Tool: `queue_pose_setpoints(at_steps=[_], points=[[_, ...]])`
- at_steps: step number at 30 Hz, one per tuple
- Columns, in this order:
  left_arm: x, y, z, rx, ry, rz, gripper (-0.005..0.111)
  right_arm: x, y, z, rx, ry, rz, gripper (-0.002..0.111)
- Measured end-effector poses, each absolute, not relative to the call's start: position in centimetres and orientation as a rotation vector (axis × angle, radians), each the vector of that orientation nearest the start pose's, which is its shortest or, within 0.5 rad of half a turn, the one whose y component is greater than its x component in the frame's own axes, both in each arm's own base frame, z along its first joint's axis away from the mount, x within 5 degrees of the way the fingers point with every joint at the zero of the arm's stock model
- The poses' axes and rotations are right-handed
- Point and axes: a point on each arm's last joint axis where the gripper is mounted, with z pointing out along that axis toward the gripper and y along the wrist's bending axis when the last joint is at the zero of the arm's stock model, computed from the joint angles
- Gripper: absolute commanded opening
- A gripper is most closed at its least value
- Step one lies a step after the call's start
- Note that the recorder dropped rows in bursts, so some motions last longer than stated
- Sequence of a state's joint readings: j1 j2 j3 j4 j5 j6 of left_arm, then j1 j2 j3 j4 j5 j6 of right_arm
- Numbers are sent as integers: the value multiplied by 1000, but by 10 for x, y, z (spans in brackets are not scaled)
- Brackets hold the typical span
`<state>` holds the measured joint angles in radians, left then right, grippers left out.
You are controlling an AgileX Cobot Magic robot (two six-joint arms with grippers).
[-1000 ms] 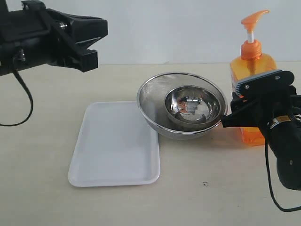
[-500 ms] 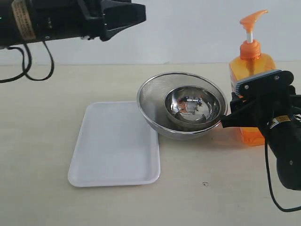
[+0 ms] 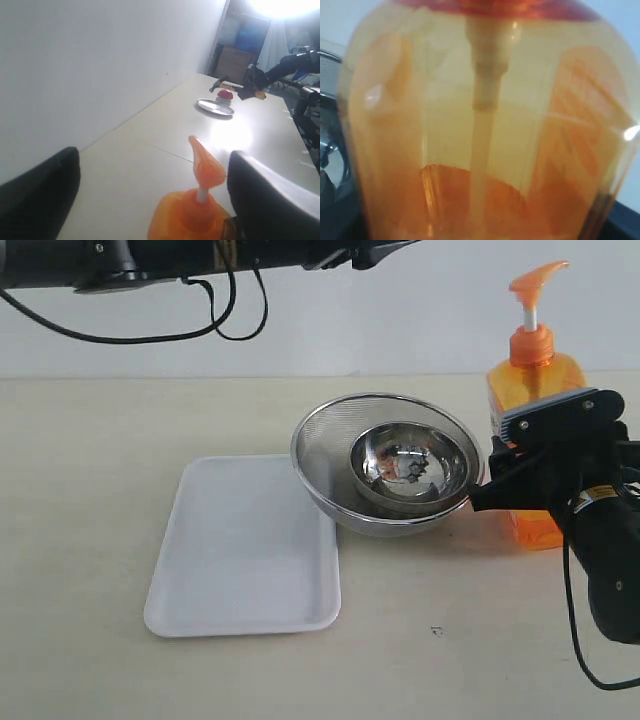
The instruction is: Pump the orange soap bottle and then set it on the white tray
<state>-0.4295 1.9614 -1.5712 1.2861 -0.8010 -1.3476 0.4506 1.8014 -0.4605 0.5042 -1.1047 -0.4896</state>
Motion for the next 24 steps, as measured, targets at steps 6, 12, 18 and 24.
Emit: queue_pose_setpoints(at_steps=[6,12,18,24], points=[[398,-267,318,819,1520,-1091,75,271,88,141,-297,1735,-245,0],[402,-287,323,857,1609,-1111,75,271,88,141,-309,1732,-246,0],[412,-294,327,825,1657,-1158,75,271,89,141,-323,1730,-240,0],[409,-309,323,886,1656,-1127,75,271,90,141,-328,1728,-237,0]])
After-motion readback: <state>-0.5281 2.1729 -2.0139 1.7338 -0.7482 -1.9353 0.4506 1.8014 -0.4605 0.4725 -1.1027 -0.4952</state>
